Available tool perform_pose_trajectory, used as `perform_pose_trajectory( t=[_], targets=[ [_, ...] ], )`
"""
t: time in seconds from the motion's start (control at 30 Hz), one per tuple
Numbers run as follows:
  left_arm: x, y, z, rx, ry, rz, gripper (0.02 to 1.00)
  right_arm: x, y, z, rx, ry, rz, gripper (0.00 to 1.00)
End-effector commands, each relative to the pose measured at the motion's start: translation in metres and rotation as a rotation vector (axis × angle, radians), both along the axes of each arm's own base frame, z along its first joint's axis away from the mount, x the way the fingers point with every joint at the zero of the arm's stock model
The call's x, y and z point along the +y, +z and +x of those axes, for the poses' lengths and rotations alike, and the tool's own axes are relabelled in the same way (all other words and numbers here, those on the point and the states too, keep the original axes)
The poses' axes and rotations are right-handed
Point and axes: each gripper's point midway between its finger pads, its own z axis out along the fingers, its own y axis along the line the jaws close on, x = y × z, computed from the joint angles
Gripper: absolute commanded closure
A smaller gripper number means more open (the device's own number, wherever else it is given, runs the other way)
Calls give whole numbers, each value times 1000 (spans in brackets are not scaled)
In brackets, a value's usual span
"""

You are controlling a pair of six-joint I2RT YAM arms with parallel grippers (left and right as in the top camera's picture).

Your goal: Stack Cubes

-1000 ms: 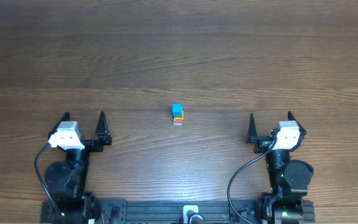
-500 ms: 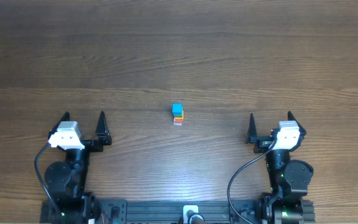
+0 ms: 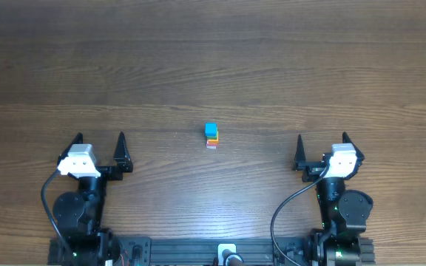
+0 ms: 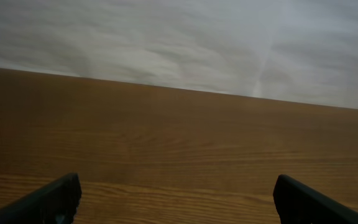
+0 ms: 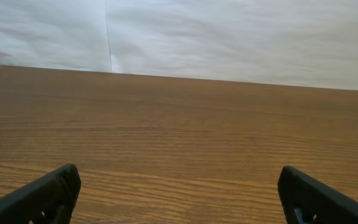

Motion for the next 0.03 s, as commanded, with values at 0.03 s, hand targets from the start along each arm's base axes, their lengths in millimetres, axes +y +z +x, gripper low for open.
perform_pose_trajectory(
  t=[0.03],
  targets=[
    [0, -2, 0, 1, -2, 14, 18, 0, -1, 0, -3, 3, -7, 7]
  ],
)
